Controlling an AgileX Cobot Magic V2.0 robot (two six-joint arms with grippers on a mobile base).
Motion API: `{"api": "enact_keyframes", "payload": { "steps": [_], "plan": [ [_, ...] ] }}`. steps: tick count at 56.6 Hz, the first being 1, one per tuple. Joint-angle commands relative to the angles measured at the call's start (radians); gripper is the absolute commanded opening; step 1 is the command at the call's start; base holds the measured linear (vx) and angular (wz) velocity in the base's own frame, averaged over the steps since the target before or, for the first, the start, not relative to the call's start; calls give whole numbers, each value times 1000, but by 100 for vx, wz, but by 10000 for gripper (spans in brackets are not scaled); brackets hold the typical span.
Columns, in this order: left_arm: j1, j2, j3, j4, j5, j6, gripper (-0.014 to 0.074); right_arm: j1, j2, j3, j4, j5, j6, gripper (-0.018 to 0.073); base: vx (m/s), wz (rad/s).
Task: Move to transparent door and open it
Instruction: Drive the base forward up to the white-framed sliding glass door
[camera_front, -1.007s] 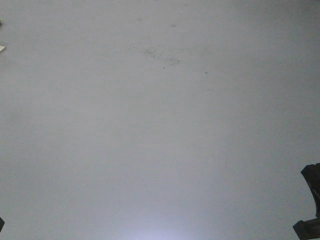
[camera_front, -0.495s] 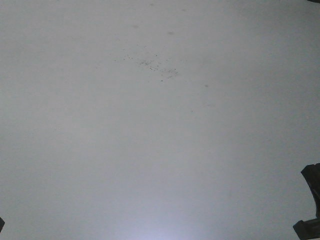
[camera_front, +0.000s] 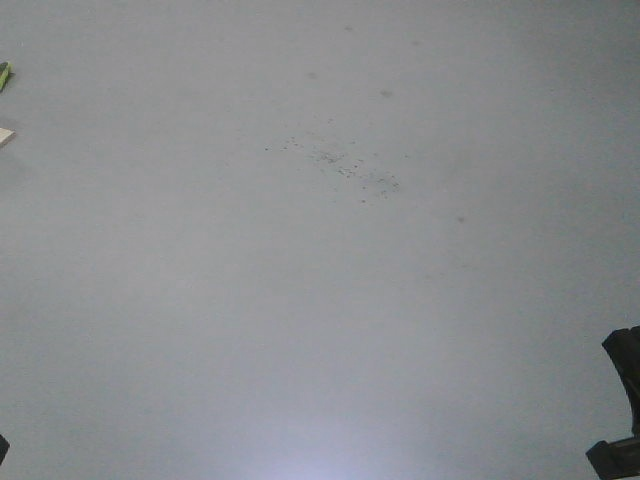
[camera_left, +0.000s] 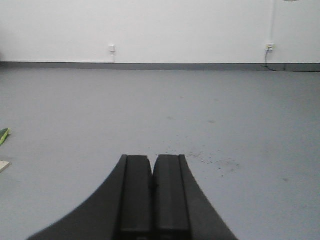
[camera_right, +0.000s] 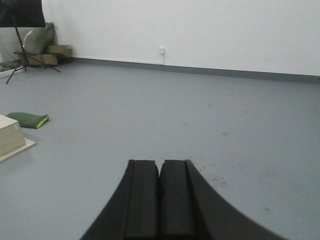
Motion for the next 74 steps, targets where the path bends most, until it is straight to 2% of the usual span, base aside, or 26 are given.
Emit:
{"api": "enact_keyframes", "payload": {
  "steps": [1, 74],
  "plan": [
    [0, -13, -25, -4, -80, -1, 3, -6, -16, 1, -7, -81, -4, -4, 46, 44],
    [0, -13, -25, -4, -80, -1, 3, -4, -16, 1, -7, -81, -4, -4, 46, 59]
  ]
}}
